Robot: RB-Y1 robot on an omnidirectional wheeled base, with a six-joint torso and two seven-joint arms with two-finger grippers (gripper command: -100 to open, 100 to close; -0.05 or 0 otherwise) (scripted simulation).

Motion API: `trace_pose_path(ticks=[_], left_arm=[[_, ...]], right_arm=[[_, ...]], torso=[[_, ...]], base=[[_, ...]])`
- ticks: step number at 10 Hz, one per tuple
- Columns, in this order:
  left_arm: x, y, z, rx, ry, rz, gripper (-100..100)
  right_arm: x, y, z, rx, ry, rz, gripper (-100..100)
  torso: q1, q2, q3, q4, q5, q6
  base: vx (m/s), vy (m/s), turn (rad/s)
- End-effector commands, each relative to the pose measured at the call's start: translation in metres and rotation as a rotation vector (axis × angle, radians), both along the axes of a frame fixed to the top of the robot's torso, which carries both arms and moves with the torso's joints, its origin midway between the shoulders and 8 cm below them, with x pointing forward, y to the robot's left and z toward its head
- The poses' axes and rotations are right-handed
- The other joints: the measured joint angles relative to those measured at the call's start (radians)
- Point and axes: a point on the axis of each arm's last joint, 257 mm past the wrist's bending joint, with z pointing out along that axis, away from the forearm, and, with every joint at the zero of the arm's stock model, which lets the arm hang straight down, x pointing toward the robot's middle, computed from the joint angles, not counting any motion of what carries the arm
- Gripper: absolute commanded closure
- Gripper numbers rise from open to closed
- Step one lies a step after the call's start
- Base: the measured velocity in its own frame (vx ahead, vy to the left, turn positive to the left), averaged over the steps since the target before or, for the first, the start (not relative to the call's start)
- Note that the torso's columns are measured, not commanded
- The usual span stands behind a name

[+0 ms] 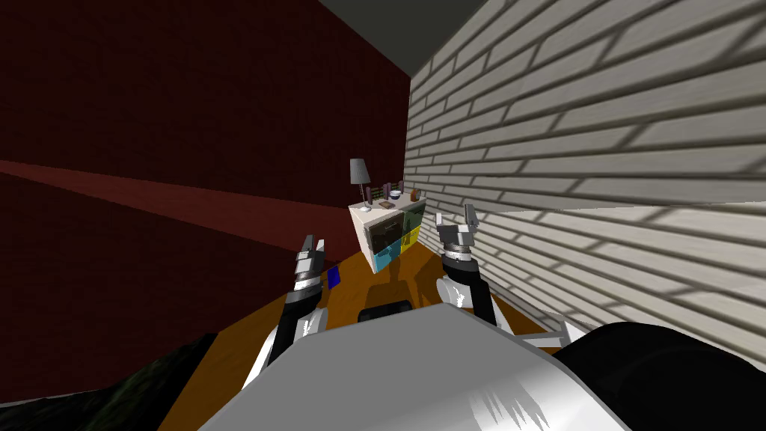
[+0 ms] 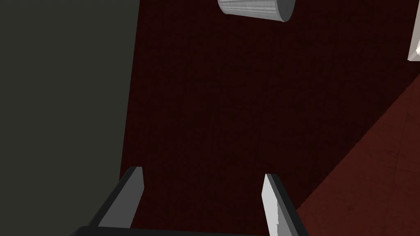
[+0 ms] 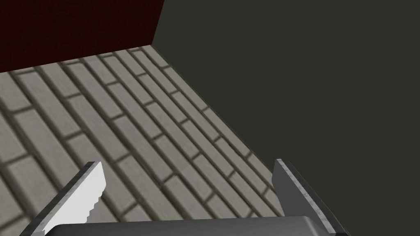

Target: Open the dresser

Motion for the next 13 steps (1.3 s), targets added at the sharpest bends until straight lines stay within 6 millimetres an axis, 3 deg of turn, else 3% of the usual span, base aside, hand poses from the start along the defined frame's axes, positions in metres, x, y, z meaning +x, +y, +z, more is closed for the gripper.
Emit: trace_pose_path(ticks=[1, 9, 10, 13], left_arm=[[0.0, 0.0, 0.0, 0.0, 0.0, 0.0, 0], [0.0, 0.0, 0.0, 0.0, 0.0, 0.0, 0], [0.0, 0.0, 0.0, 0.0, 0.0, 0.0, 0], [0.0, 0.0, 0.0, 0.0, 0.0, 0.0, 0]], right_arm=[[0.0, 0.0, 0.0, 0.0, 0.0, 0.0, 0], [0.0, 0.0, 0.0, 0.0, 0.0, 0.0, 0], [0.002, 0.001, -0.001, -0.002, 0.006, 0.026, -100], [0.011, -0.001, -0.006, 0.035, 0.028, 0.103, -100]], torso=[[0.0, 0.04, -0.082, 0.041, 0.0, 0.0], [0.0, 0.618, -1.234, 0.617, 0.0, 0.0], [0.0, 0.691, -1.382, 0.691, 0.0, 0.0], [-0.002, 0.736, -1.476, 0.737, 0.0, 0.0]], base=[[0.0, 0.0, 0.0], [0.0, 0.0, 0.0], [0.016, -0.008, 0.027], [0.024, -0.041, 0.057]])
